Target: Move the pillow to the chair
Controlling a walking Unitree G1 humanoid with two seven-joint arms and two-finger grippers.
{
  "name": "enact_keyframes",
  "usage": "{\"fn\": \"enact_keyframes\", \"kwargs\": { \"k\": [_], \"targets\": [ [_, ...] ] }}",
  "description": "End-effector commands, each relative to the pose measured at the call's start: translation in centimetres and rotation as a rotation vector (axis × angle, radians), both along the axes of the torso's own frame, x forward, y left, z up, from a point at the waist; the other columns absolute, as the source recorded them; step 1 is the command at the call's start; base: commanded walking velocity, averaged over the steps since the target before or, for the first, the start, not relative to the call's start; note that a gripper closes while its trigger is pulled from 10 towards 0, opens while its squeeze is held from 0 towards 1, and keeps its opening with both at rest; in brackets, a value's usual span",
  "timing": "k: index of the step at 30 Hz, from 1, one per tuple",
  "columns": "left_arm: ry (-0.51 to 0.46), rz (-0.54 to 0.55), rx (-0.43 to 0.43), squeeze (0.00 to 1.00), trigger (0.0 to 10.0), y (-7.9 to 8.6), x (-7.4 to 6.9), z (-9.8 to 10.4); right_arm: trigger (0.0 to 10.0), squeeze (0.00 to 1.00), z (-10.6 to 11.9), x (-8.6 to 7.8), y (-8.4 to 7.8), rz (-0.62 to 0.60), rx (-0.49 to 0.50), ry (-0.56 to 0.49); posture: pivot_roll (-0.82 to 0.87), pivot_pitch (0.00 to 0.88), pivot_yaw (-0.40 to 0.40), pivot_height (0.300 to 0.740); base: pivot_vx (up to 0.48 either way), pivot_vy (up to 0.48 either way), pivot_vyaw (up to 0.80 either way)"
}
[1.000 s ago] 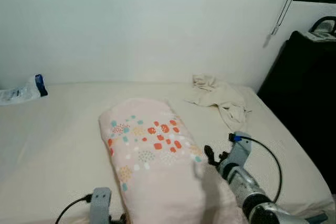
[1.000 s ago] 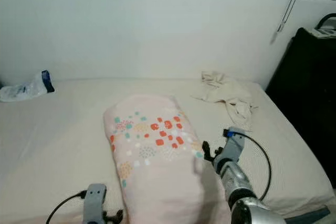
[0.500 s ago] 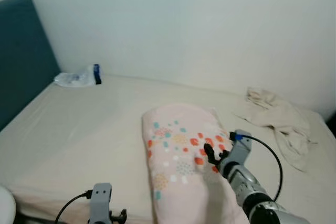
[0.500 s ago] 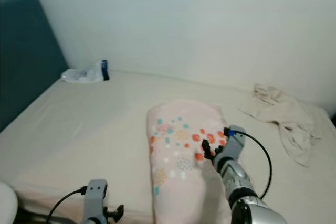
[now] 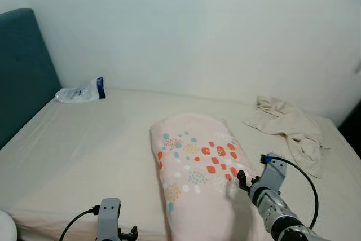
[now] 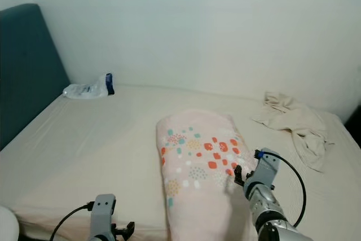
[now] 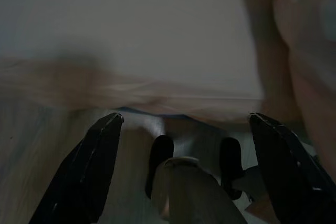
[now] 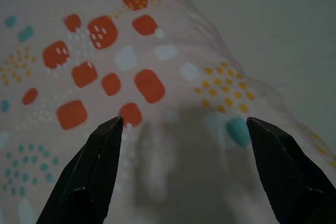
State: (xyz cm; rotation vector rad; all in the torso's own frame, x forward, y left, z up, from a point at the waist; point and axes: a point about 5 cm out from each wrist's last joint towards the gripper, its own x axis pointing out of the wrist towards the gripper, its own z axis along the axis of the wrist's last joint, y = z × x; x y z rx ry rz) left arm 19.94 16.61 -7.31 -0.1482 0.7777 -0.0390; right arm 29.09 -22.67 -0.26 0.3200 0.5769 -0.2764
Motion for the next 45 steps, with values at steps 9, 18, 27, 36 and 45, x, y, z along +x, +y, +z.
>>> {"fn": "enact_keyframes", "kwargs": {
  "k": [9, 18, 27, 36, 45],
  "targets": [
    [-0.017, -0.023, 0.002, 0.0, 10.0, -0.5, 0.6, 0.3, 10.0, 0.0, 0.5, 0.8, 1.3, 0.059, 0.028, -0.035, 0.1, 0.0, -0.048, 0.74, 0.0, 0.0, -0.25],
    [-0.033, -0.041, 0.012, 0.0, 10.0, -0.9, 1.1, 0.6, 10.0, 0.0, 0.2, 1.1, 4.8, 0.226, 0.044, -0.039, 0.1, 0.0, -0.055, 0.74, 0.0, -0.213, 0.0],
    [-0.035, 0.013, -0.009, 0.0, 10.0, -0.5, 1.3, 0.7, 10.0, 0.0, 0.2, 1.1, 3.9, 0.185, 0.027, -0.022, 0.11, 0.0, -0.055, 0.74, 0.0, 0.0, 0.0],
    [-0.059, 0.017, -0.036, 0.0, 10.0, -0.8, 1.7, 1.0, 10.0, 0.0, 1.0, 1.7, 3.0, 0.135, 0.067, -0.063, 0.1, 0.0, -0.051, 0.74, 0.0, 0.0, 0.0],
    [-0.137, 0.068, -0.12, 0.0, 10.0, -0.5, 3.4, 2.2, 10.0, 0.0, 2.1, 2.5, 2.3, 0.083, 0.142, -0.121, 0.1, 0.0, -0.051, 0.7, 0.0, 0.0, 0.0]
  ]
}}
